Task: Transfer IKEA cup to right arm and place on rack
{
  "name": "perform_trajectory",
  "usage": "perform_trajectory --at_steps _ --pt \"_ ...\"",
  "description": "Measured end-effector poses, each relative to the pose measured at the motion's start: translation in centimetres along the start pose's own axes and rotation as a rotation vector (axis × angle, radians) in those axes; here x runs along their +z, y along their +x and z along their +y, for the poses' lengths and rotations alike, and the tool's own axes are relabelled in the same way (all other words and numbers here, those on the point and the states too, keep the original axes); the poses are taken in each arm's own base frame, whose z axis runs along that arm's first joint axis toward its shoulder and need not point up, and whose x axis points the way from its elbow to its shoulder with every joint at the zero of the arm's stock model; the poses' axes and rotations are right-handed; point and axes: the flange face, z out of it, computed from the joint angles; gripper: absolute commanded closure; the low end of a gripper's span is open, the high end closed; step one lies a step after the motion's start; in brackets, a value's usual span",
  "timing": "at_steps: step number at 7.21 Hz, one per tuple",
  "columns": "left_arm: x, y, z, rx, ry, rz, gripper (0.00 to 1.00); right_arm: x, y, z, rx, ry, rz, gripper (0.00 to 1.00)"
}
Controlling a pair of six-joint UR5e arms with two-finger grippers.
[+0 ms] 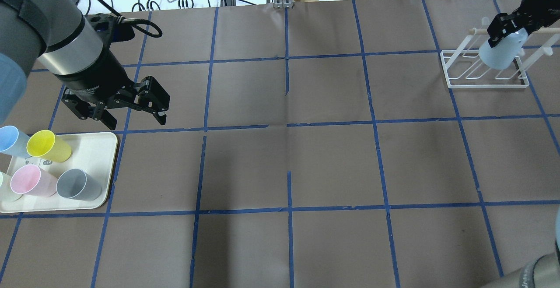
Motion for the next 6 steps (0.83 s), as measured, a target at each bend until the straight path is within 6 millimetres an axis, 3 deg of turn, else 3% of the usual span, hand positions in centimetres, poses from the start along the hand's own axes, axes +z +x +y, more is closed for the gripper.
perform_trajectory --at_steps 3,4,5,6 --pt "0.1 -0.4 0.0 0.002 0.017 -0.056 0.00 1.7 0.6 -0.5 -0.009 0.011 0.004 0.46" --pt "0.2 -0.4 -0.4 -0.006 0.025 -0.059 0.00 2.2 0.8 -0.7 -0.009 0.014 0.003 0.36" --pt "0.3 -0.3 -0.6 -0.005 0.029 -0.057 0.00 3.1 1.0 -1.1 -0.013 0.020 0.004 0.08" --pt "0.3 -0.3 -0.7 -0.001 0.032 -0.056 0.00 4.1 1.2 -1.4 -0.020 0.024 0.007 0.00"
